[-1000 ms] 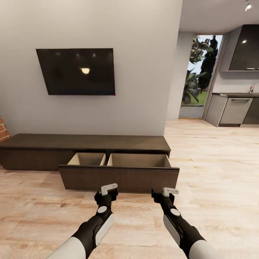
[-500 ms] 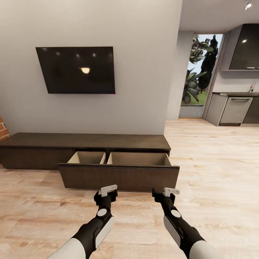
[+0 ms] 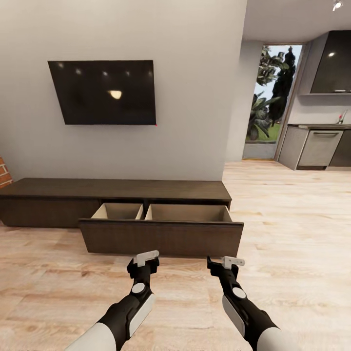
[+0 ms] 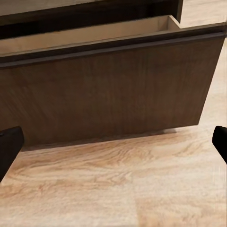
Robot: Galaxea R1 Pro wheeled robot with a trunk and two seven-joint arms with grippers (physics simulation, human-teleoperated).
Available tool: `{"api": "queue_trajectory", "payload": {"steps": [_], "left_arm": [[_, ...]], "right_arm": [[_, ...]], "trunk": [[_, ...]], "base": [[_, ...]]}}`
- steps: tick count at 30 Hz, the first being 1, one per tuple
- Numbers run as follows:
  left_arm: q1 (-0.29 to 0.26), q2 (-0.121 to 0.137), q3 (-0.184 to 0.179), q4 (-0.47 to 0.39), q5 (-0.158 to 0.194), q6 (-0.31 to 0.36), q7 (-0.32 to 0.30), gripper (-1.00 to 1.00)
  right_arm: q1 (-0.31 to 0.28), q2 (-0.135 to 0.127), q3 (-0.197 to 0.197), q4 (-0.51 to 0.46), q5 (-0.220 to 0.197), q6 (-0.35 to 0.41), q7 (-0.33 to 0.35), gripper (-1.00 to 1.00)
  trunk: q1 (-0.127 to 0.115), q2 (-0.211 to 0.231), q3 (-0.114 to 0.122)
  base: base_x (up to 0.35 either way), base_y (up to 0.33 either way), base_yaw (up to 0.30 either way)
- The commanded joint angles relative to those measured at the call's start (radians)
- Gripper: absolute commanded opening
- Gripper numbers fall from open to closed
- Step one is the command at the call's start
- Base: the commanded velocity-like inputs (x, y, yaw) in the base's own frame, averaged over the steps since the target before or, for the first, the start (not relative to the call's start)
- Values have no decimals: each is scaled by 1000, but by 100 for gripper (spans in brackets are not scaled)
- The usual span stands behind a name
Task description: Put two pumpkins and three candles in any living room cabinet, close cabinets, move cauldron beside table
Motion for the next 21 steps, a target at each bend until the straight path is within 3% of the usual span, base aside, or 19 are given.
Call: {"api": "queue_trajectory", "payload": {"steps": [1,9,16,21], "left_arm": [[-1,1,-8,1,9,-7,6,100],[-1,0,-8,33,-31,-50,6,100],[-1,-1,-8,39,-37,-58,6,100],[-1,-1,-11,39,-37,-59,6,100]], "right_arm": [[-1,-1,8,1,-11,-12,-7,100],[-1,-1,8,9,-11,-25,-7,100],[-1,-1,9,9,-8,-27,-7,100],[-1,0,8,13,42,-33,-8,100]], "trunk": [[4,-8,-4],[34,-64,-29],[61,-113,-51],[80,-148,-67]], "base": [[0,0,0],[0,0,0],[0,0,0],[0,0,0]]}}
